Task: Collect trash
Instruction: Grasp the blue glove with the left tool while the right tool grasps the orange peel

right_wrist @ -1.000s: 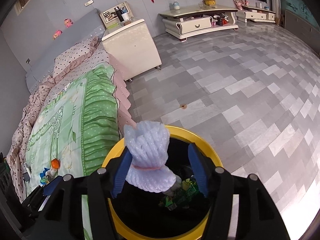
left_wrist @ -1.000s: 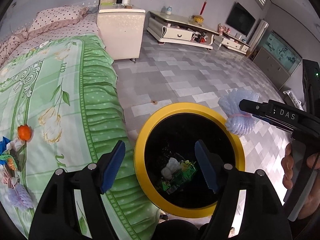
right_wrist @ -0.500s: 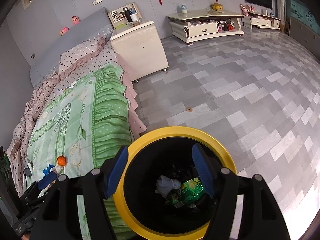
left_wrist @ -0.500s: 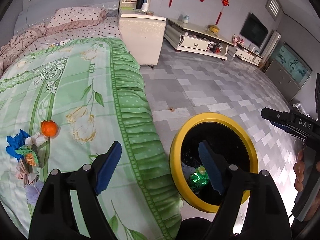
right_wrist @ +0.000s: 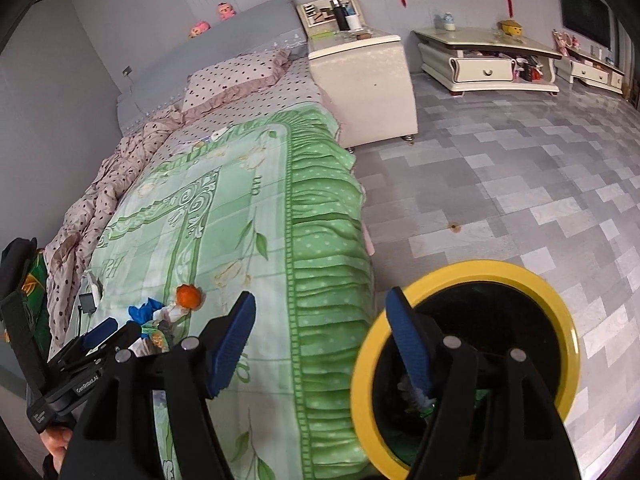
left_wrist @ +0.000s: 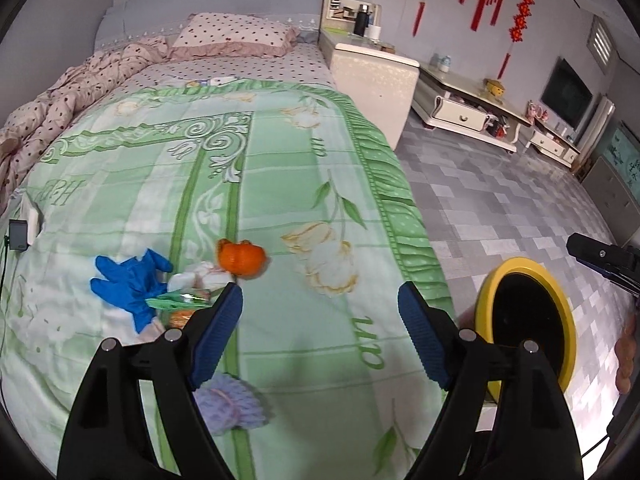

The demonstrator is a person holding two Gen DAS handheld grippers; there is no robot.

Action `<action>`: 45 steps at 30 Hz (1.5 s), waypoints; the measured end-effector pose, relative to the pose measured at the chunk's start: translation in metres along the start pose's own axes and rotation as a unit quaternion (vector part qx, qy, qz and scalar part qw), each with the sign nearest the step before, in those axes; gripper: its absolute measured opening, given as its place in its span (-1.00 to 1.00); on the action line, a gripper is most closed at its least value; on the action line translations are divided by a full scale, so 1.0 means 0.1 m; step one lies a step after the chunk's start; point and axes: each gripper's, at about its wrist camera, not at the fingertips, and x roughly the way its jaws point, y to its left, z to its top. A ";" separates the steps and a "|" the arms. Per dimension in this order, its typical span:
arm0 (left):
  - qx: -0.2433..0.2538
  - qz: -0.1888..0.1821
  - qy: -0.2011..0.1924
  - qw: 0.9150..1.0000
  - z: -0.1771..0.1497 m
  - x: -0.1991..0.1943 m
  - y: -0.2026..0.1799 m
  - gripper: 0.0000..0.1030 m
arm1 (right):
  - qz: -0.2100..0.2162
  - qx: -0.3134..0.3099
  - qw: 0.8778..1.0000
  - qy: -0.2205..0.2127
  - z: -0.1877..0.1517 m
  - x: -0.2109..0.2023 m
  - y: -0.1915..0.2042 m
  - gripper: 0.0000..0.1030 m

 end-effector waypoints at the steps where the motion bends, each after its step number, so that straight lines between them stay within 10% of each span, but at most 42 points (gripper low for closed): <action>1: -0.006 0.008 0.000 1.000 0.00 0.01 0.12 0.48 | 0.006 -0.005 1.000 0.002 0.00 0.04 0.08 0.25; 22: -0.128 0.101 0.046 0.986 -0.17 0.53 2.16 0.48 | 0.062 -0.096 0.988 0.100 -0.05 1.64 1.78 0.25; 45: -0.117 0.064 0.093 0.987 -0.33 1.36 2.44 0.36 | 0.046 -0.128 0.973 0.185 -0.31 2.91 2.21 0.25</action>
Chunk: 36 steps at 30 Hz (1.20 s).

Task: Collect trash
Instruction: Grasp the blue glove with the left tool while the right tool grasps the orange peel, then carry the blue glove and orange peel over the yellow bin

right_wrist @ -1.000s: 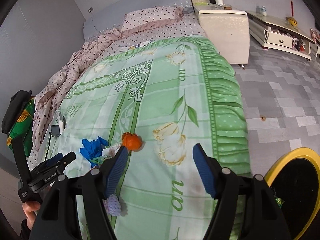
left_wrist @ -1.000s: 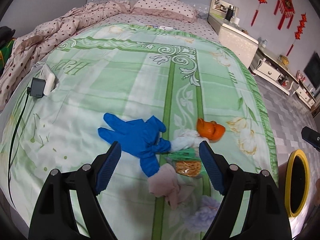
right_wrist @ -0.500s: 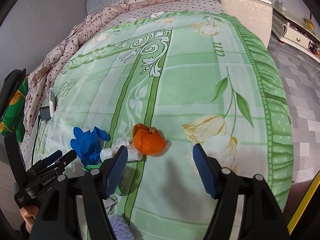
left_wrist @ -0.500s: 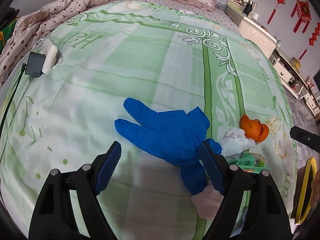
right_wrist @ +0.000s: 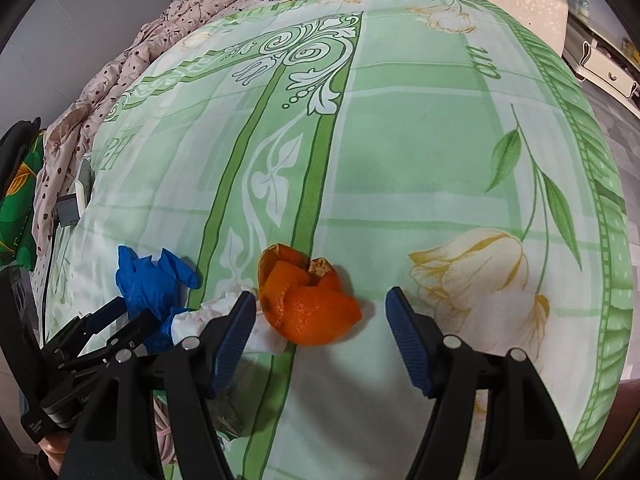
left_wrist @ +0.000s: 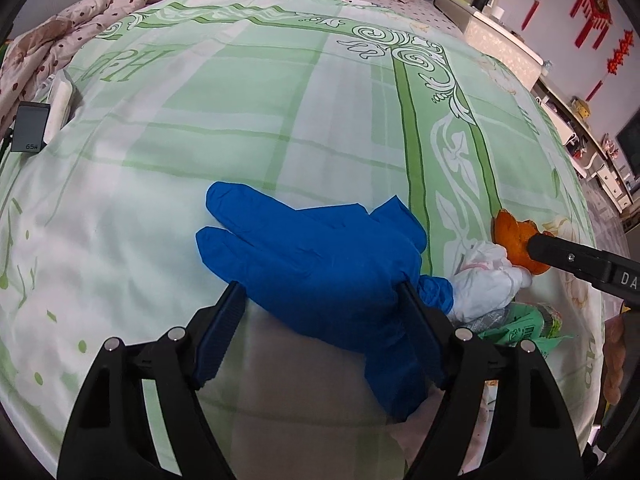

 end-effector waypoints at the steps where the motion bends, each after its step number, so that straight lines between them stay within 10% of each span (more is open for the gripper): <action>1: 0.006 0.000 -0.001 1.000 -0.01 0.01 -0.02 0.26 | 0.000 0.000 1.000 0.002 0.00 0.03 0.00 0.24; 10: 0.030 -0.016 -0.013 0.999 -0.05 0.00 -0.11 -0.68 | 0.018 -0.005 1.000 -0.005 0.01 0.08 0.04 -0.36; 36: 0.016 0.007 -0.068 0.998 -0.10 -0.86 -0.09 -0.81 | 0.042 -0.006 0.997 -0.069 -0.20 -0.97 0.10 -0.47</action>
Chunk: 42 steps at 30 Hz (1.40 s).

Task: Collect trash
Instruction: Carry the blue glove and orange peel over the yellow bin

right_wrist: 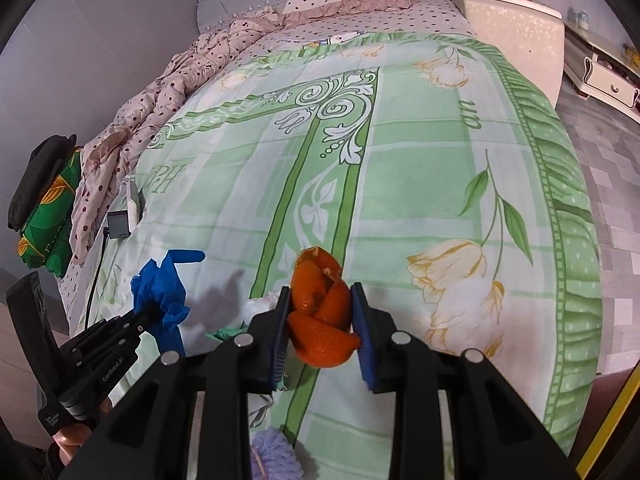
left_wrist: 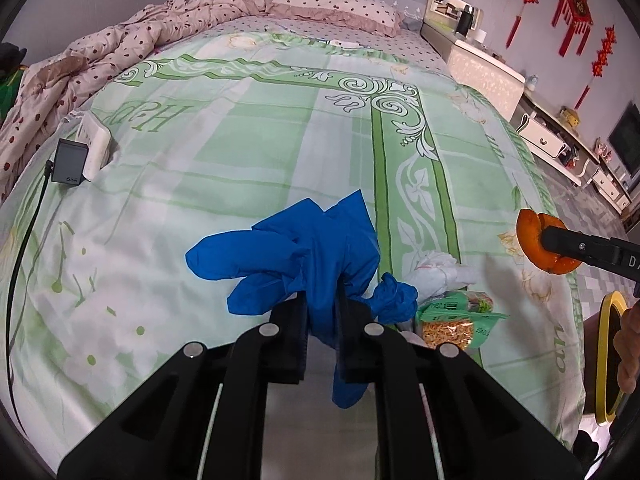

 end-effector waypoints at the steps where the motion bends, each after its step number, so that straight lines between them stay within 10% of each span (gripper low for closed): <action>1: 0.002 0.001 -0.004 1.000 0.01 -0.06 -0.02 -0.81 | 0.000 -0.001 1.000 -0.005 -0.01 -0.08 0.00 -0.47; 18: 0.022 -0.023 -0.052 0.998 0.00 -1.03 -0.66 -0.81 | -0.007 0.017 0.997 -0.072 -0.26 -1.25 -0.28 -0.47; 42: 0.138 -0.122 -0.044 0.982 -0.25 -1.41 -2.77 -0.81 | -0.077 0.113 0.982 -0.133 -0.83 -2.46 -1.74 -0.47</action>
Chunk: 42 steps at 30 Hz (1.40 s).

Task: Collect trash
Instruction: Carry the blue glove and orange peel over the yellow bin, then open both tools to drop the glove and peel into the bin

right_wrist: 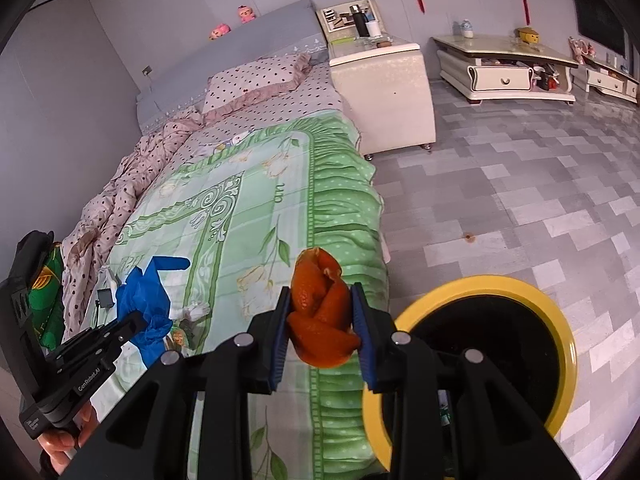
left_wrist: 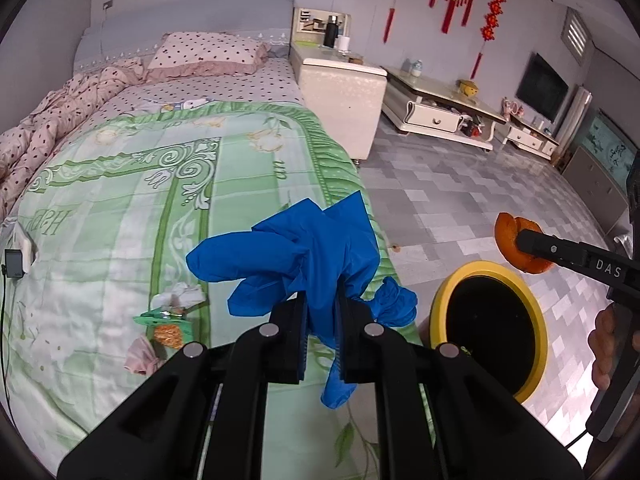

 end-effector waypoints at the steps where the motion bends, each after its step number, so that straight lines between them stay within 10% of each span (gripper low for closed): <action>1: 0.005 -0.006 0.002 1.000 0.00 0.02 -0.10 -0.81 | -0.003 0.005 1.000 -0.003 0.00 -0.04 -0.08 -0.47; 21: 0.049 -0.080 0.056 0.994 -0.22 0.64 -1.43 -0.81 | -0.044 0.074 0.996 0.001 -0.24 -0.24 -1.16 -0.46; 42: 0.057 -0.116 0.101 0.987 -0.52 1.07 -1.82 -0.75 | -0.064 0.115 0.991 0.025 -0.41 -0.06 -1.72 -0.36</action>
